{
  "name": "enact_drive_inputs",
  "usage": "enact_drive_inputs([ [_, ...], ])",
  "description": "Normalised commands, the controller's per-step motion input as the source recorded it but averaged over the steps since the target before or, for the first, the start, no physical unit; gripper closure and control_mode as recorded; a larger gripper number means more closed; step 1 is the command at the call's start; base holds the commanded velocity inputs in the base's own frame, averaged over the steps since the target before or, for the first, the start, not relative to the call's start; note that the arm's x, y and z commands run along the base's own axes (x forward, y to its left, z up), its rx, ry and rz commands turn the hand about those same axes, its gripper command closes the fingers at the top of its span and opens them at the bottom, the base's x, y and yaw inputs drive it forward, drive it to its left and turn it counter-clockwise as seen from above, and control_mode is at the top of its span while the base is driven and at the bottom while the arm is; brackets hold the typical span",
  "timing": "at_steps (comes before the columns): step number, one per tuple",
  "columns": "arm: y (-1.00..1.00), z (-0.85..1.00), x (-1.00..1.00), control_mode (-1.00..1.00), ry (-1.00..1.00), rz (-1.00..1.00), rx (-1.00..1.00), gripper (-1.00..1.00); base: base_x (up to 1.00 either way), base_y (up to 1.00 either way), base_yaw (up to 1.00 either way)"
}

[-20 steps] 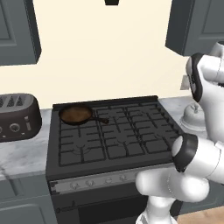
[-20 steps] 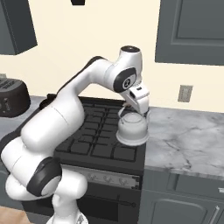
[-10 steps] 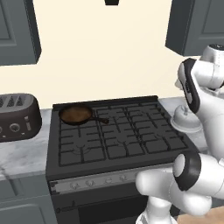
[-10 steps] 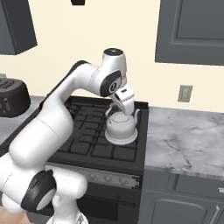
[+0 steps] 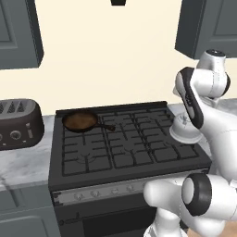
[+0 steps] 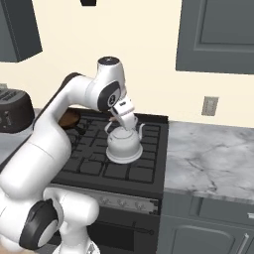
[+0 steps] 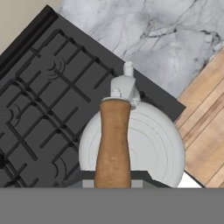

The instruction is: Pick the kettle from the counter and place it on a stove burner. Then turn the burner on.

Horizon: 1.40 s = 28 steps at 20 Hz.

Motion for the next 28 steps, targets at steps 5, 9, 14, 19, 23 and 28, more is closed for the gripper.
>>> enact_drive_inputs([
  [5,0.16,0.00,0.01,-1.00,0.00,0.00,0.00,1.00,0.00,0.00,0.00],
  [9,0.00,0.00,0.08,-1.00,0.00,0.00,0.00,1.00,0.00,0.00,0.00],
  [14,0.00,0.00,0.15,-1.00,0.00,0.00,0.00,1.00,0.00,0.00,0.00],
  [19,0.00,0.00,0.09,-1.00,0.00,0.00,0.00,1.00,0.00,0.00,0.00],
  [23,0.00,0.00,0.00,-1.00,0.00,0.00,0.00,1.00,0.00,0.00,0.00],
  [28,0.00,-0.09,0.00,-1.00,0.00,0.00,0.00,1.00,0.00,0.00,0.00],
])
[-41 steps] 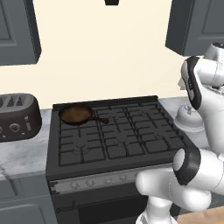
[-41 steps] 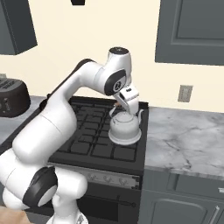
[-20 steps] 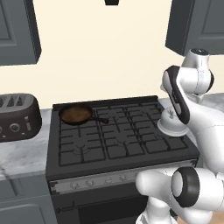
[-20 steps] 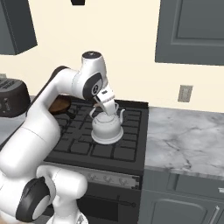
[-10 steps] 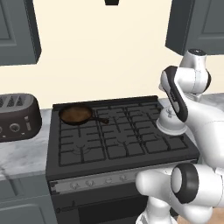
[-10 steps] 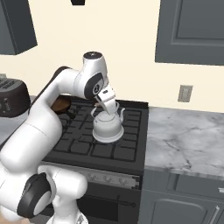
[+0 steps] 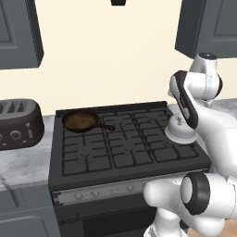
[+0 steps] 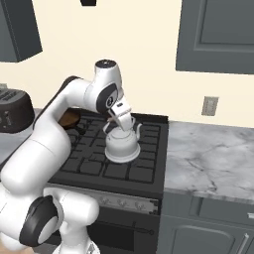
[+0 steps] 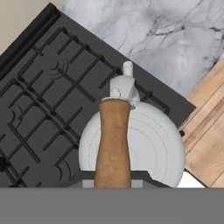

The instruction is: Pick the kettle from the counter and place it on a stove burner. Then turn the burner on.

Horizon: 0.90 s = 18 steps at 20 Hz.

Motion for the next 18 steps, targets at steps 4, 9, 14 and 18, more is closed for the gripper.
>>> enact_drive_inputs([
  [4,0.00,-0.19,0.05,-1.00,0.00,0.00,0.00,1.00,0.00,0.00,0.00],
  [9,0.00,-0.16,0.07,-1.00,0.00,0.00,0.00,1.00,0.00,0.00,0.00],
  [14,0.00,-0.09,0.14,-1.00,0.00,0.00,0.00,1.00,0.00,0.00,0.00],
  [18,0.00,-0.07,0.13,-1.00,0.00,0.00,0.00,1.00,0.00,0.00,0.00],
])
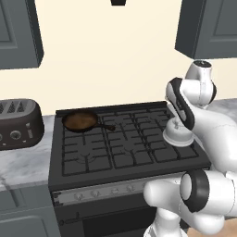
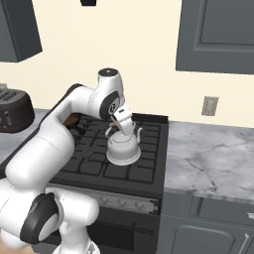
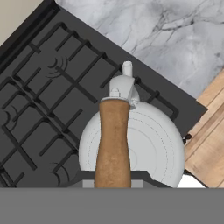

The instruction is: Pick the kettle from the counter and place it on a stove burner. Then turn the burner on.

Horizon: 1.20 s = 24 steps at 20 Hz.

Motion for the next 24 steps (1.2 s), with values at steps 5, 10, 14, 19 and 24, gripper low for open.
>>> enact_drive_inputs([
  [5,0.00,-0.09,0.00,-1.00,0.00,0.00,0.00,1.00,0.00,0.00,0.00],
  [10,0.00,-0.09,0.01,-1.00,0.00,0.00,0.00,1.00,0.00,0.00,0.00],
  [14,0.00,-0.07,0.09,-1.00,0.00,0.00,0.00,1.00,0.00,0.00,0.00],
  [19,0.00,-0.03,0.16,-1.00,0.00,0.00,0.00,1.00,0.00,0.00,0.00],
  [24,0.00,-0.03,0.17,-1.00,0.00,0.00,0.00,1.00,0.00,0.00,0.00],
])
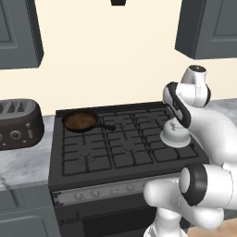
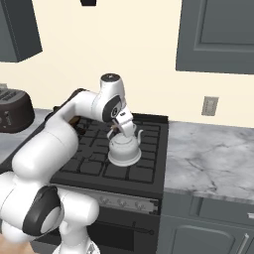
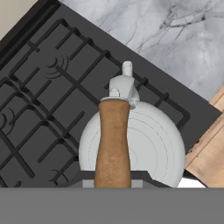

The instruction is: Pick the kettle from the counter and place it on a stove burner. Then turn the burner on.

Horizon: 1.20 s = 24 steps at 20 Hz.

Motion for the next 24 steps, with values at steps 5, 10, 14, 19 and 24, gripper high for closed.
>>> enact_drive_inputs([
  [5,0.00,-0.06,0.10,-1.00,0.00,0.00,0.00,1.00,0.00,0.00,0.00],
  [10,-0.05,-0.10,0.07,-1.00,0.00,0.00,0.00,1.00,0.00,0.00,0.00],
  [14,-0.11,-0.11,0.08,-1.00,0.00,0.00,0.00,1.00,0.00,0.00,0.00],
  [19,-0.04,-0.13,0.16,-1.00,0.00,0.00,0.00,1.00,0.00,0.00,0.00],
  [24,0.00,-0.15,0.23,-1.00,0.00,0.00,0.00,1.00,0.00,0.00,0.00],
])
